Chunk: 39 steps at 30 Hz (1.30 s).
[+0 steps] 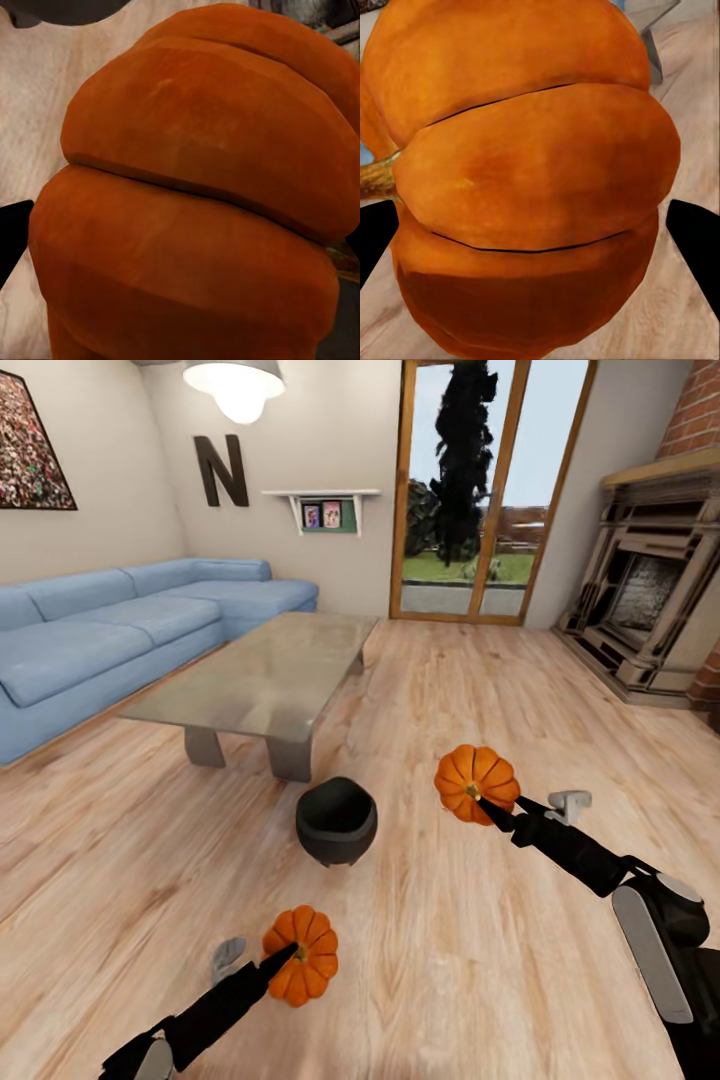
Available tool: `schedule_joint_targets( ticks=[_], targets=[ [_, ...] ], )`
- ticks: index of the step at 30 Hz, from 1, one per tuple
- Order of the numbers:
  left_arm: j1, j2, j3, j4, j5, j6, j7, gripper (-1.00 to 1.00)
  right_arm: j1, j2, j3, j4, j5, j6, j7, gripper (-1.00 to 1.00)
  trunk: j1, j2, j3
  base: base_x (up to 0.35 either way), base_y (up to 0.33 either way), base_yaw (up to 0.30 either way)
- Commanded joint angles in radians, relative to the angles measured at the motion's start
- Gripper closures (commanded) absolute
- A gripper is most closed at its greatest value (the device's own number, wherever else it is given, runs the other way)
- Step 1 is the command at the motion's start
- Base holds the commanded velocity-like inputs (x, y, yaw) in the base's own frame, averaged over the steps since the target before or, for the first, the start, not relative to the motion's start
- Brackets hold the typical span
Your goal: Place each of the two pumpkins and all three candles from the living room inside a cabinet in the living room (use any cabinet), then make sure every cabinet is closed, and position the cauldron so it is next to a table in the living room.
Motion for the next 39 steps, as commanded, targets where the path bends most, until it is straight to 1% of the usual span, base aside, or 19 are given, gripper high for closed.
schedule_joint_targets(
  ticks=[1, 2, 5, 7, 10, 16, 17, 19, 22, 24, 25, 26, 27, 28, 29, 32, 33, 35, 39],
  targets=[
    [-0.001, 0.000, -0.006, -0.001, 0.012, 0.008, 0.008, 1.00, -0.001, 0.000, -0.001, 0.000, -0.014, 0.009, 0.001, 1.00, 0.000, 0.000, -0.001, 0.272, -0.241, -0.299],
    [-0.013, -0.001, -0.054, -0.002, 0.012, 0.008, 0.036, 1.00, -0.002, -0.001, -0.001, 0.000, -0.015, 0.009, 0.001, 1.00, 0.000, 0.000, -0.001, 0.272, -0.241, -0.299],
    [-0.022, -0.001, -0.094, -0.002, 0.012, 0.008, 0.059, 1.00, -0.002, -0.001, -0.001, 0.000, -0.015, 0.009, 0.002, 1.00, 0.000, 0.000, -0.001, 0.272, -0.241, -0.299],
    [-0.024, -0.001, -0.107, -0.002, 0.012, 0.008, 0.075, 1.00, -0.002, -0.001, -0.001, 0.000, -0.015, 0.009, 0.002, 1.00, 0.000, 0.000, -0.001, 0.272, -0.241, -0.299],
    [-0.026, -0.001, -0.118, -0.002, 0.012, 0.008, 0.088, 1.00, -0.002, -0.003, -0.002, 0.000, -0.015, 0.009, 0.003, 1.00, 0.000, 0.000, -0.001, 0.272, -0.241, -0.299],
    [-0.027, -0.003, -0.125, -0.002, 0.012, 0.008, 0.094, 1.00, -0.002, -0.004, -0.002, 0.000, -0.015, 0.009, 0.003, 1.00, 0.000, 0.000, -0.001, 0.273, -0.242, -0.299],
    [-0.027, -0.007, -0.125, -0.002, 0.010, 0.008, 0.094, 1.00, -0.003, -0.006, -0.005, 0.000, -0.015, 0.018, 0.003, 1.00, 0.000, 0.000, -0.001, 0.272, -0.242, -0.299],
    [-0.030, -0.014, -0.125, -0.002, 0.000, 0.008, 0.094, 1.00, -0.005, -0.008, -0.017, 0.000, -0.014, 0.061, 0.003, 1.00, 0.000, 0.000, -0.001, 0.272, -0.242, -0.299],
    [-0.032, -0.019, -0.126, -0.002, -0.018, 0.009, 0.095, 1.00, -0.004, -0.006, -0.029, 0.000, -0.014, 0.095, 0.002, 1.00, 0.000, 0.000, -0.001, 0.272, -0.242, -0.292],
    [-0.033, -0.019, -0.126, -0.002, -0.021, 0.010, 0.095, 1.00, -0.002, -0.008, -0.058, 0.000, -0.014, 0.102, 0.002, 1.00, 0.000, 0.000, -0.001, 0.273, -0.241, -0.174],
    [-0.033, -0.020, -0.126, -0.002, -0.022, 0.010, 0.095, 1.00, 0.002, -0.008, -0.099, 0.000, -0.014, 0.103, 0.002, 1.00, 0.000, 0.000, -0.001, 0.272, -0.241, -0.099],
    [-0.033, -0.020, -0.126, -0.002, -0.022, 0.011, 0.095, 1.00, 0.004, -0.008, -0.126, 0.000, -0.014, 0.104, 0.003, 1.00, 0.000, 0.000, -0.001, 0.273, -0.241, -0.079],
    [-0.034, -0.020, -0.126, -0.002, -0.023, 0.011, 0.095, 1.00, 0.008, -0.008, -0.176, 0.001, -0.014, 0.105, 0.007, 1.00, 0.000, 0.000, -0.001, 0.273, -0.242, -0.051],
    [-0.033, -0.020, -0.126, -0.002, -0.024, 0.011, 0.095, 1.00, 0.014, -0.009, -0.213, 0.001, -0.012, 0.104, 0.018, 1.00, 0.000, 0.000, -0.001, 0.273, -0.242, -0.032],
    [-0.034, -0.020, -0.125, -0.002, -0.024, 0.011, 0.096, 1.00, 0.025, -0.009, -0.238, 0.001, -0.008, 0.102, 0.033, 1.00, 0.000, 0.000, -0.001, 0.272, -0.242, -0.021],
    [-0.034, -0.019, -0.124, -0.001, -0.025, 0.014, 0.096, 1.00, 0.064, -0.011, -0.265, 0.001, -0.004, 0.099, 0.052, 1.00, 0.000, 0.000, -0.001, 0.272, -0.242, -0.012],
    [-0.034, -0.018, -0.123, -0.001, -0.025, 0.014, 0.096, 1.00, 0.087, -0.013, -0.272, 0.001, -0.003, 0.098, 0.059, 1.00, 0.000, 0.000, -0.001, 0.272, -0.242, -0.005],
    [-0.034, -0.018, -0.122, 0.000, -0.025, 0.016, 0.096, 1.00, 0.130, -0.044, -0.278, 0.001, 0.000, 0.098, 0.072, 1.00, 0.000, 0.000, -0.001, 0.272, -0.241, -0.003],
    [-0.034, -0.018, -0.122, 0.000, -0.025, 0.016, 0.096, 1.00, 0.130, -0.044, -0.278, 0.001, 0.000, 0.098, 0.072, 1.00, 0.000, 0.000, -0.001, 0.272, -0.241, -0.002]
  ],
)
